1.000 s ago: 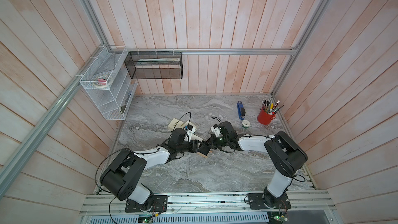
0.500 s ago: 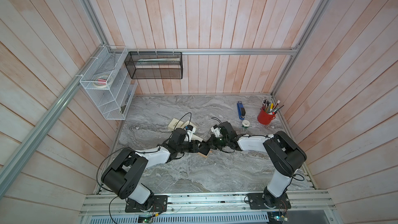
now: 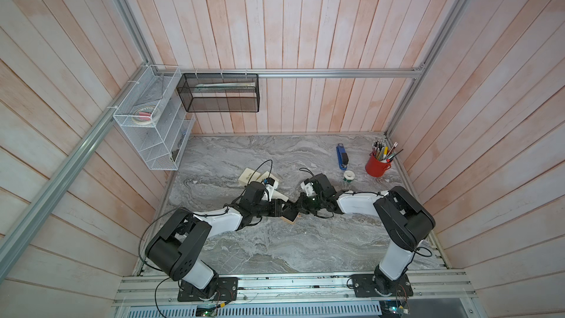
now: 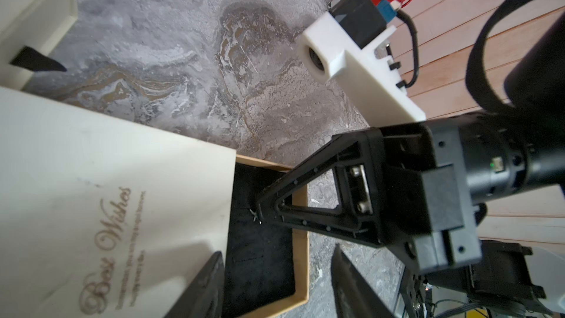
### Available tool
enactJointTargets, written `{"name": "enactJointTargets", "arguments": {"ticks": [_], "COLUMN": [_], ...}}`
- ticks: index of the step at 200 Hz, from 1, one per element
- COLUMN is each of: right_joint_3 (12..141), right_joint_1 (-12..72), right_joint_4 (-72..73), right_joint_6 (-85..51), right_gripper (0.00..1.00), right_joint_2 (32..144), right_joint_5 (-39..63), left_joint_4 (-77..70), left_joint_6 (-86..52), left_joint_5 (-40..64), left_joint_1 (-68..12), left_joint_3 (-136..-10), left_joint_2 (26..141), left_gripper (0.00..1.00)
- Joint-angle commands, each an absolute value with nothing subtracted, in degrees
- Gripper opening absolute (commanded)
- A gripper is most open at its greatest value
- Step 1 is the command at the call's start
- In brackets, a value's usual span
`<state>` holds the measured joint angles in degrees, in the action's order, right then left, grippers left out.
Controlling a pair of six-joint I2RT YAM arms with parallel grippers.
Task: Place the earrings into the drawer-style jewelry box
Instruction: Insert the earring into the inner lining.
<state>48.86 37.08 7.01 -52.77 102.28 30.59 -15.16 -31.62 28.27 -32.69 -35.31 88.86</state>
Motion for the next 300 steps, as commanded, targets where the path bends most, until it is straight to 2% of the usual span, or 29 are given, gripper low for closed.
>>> {"name": "enactJointTargets", "arguments": {"ticks": [1, 71, 107, 121, 174, 300], "right_joint_3": [50.3, 51.6, 52.3, 52.6, 54.2, 56.5], "right_joint_1": [37.5, 37.4, 37.5, 37.5, 38.4, 39.2], "right_joint_4": [4.9, 2.0, -0.8, -1.0, 0.5, -6.3], "right_joint_6": [-51.7, -50.3, -49.1, -48.8, -48.0, -45.9], "right_gripper": [0.00, 0.16, 0.17, 0.16, 0.00, 0.00], "right_joint_2": [102.5, 99.6, 97.8, 97.4, 99.7, 103.5], "right_joint_5": [29.2, 27.3, 25.1, 24.9, 28.0, 22.8], "left_joint_4": [-14.0, -13.7, -13.7, -13.9, -21.6, -19.2], "left_joint_6": [-30.5, -30.3, -30.3, -30.5, -33.7, -32.4], "left_joint_5": [28.3, 28.0, 27.8, 27.7, 28.3, 28.4], "left_joint_1": [-32.9, -32.8, -32.9, -32.8, -33.1, -34.4], "left_joint_3": [-36.6, -36.9, -36.7, -36.5, -31.5, -34.0], "left_joint_2": [89.6, 89.4, 89.2, 88.8, 84.1, 88.4], "left_gripper": [0.57, 0.57, 0.57, 0.57, 0.57, 0.57]}}
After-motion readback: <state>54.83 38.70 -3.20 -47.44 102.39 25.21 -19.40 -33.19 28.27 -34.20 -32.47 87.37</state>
